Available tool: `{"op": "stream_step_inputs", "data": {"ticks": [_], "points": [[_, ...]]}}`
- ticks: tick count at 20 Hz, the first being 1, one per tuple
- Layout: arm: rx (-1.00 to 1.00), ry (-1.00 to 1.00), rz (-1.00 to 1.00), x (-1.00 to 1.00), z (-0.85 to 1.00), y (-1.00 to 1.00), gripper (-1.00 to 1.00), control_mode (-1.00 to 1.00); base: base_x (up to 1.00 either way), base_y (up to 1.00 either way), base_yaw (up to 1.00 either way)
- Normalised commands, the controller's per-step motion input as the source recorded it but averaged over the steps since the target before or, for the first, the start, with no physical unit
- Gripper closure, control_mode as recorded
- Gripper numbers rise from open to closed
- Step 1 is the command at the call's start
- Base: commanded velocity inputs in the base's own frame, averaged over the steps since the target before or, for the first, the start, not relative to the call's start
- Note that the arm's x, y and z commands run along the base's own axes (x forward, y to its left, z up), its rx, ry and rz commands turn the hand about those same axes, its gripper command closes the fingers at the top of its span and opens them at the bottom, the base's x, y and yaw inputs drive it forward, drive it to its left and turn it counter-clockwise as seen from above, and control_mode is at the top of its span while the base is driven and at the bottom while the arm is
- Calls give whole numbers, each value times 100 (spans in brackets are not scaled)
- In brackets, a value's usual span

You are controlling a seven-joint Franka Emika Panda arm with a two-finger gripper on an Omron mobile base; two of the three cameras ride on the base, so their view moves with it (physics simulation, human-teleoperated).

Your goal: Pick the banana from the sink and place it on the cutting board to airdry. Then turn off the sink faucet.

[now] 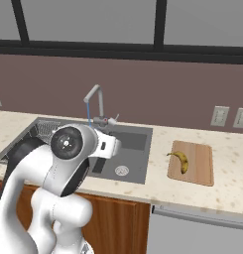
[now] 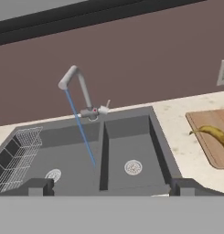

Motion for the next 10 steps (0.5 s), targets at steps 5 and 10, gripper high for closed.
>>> {"op": "stream_step_inputs", "data": {"ticks": [5,10], "points": [[-2,-6,7,25,-3,0,-100,-100,0,0,0],[-3,-8,8,20,0,0,-100,-100,0,0,0]]}}
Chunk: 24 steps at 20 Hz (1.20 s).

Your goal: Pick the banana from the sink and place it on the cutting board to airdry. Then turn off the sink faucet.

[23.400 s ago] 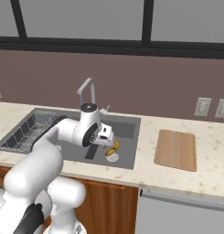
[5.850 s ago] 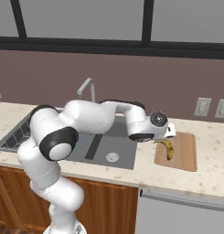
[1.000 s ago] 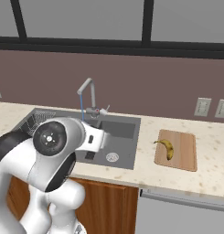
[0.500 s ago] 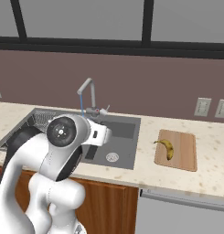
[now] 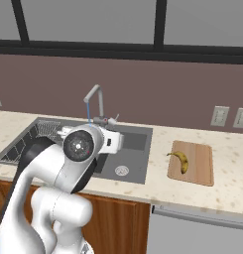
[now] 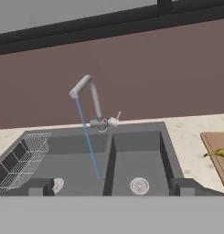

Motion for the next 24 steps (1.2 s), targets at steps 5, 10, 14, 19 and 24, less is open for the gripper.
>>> {"op": "stream_step_inputs", "data": {"ticks": [5,10,14,19,24], "points": [[-1,-4,7,32,0,0,-100,-100,0,0,0],[-1,-3,5,26,-5,0,-100,-100,0,0,0],[-1,-3,5,20,-16,0,-100,-100,0,0,0],[0,-4,5,18,-8,0,-100,-100,0,0,0],[-1,-7,6,15,0,0,-100,-100,0,0,0]]}}
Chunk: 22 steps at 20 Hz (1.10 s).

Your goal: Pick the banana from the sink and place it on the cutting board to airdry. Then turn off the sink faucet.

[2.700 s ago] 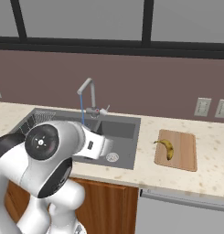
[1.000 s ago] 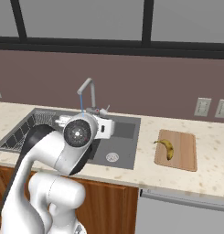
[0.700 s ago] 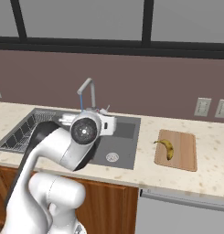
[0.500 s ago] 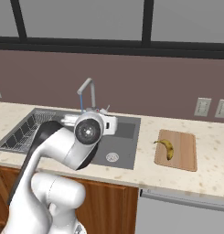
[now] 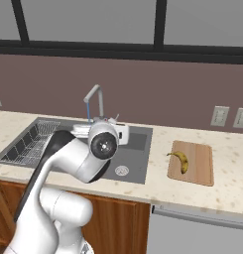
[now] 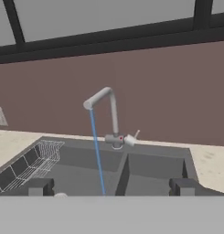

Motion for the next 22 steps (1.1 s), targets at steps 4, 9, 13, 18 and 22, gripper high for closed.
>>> {"op": "stream_step_inputs", "data": {"ticks": [4,9,13,18,22], "points": [[-1,-3,4,21,-11,-1,-100,-100,0,0,0],[-1,-3,6,22,-6,0,-100,-100,0,0,0],[-1,-4,8,20,0,-4,-100,-100,0,0,0],[-1,-5,11,11,0,-11,-100,-100,0,0,0],[-2,0,11,20,-3,-4,-100,-100,0,0,0]]}}
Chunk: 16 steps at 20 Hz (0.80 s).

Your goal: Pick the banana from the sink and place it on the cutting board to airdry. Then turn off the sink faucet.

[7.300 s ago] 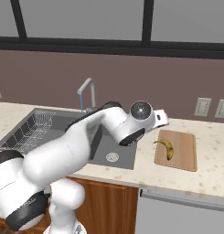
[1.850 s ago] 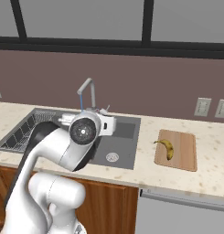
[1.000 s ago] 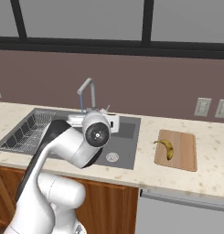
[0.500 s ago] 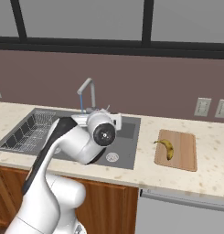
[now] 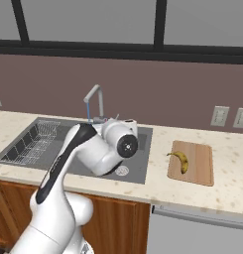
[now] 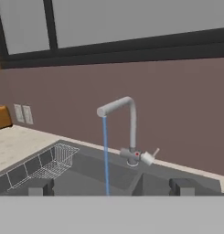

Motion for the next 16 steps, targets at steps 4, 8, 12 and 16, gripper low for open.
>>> {"op": "stream_step_inputs", "data": {"ticks": [4,8,12,16], "points": [[-1,0,14,32,-1,0,-100,-100,0,0,0],[-1,0,14,27,-10,0,-100,-100,0,0,0],[-3,-2,11,15,-36,0,-100,-100,0,0,0],[-4,-3,9,20,-30,0,-100,-100,0,0,0]]}}
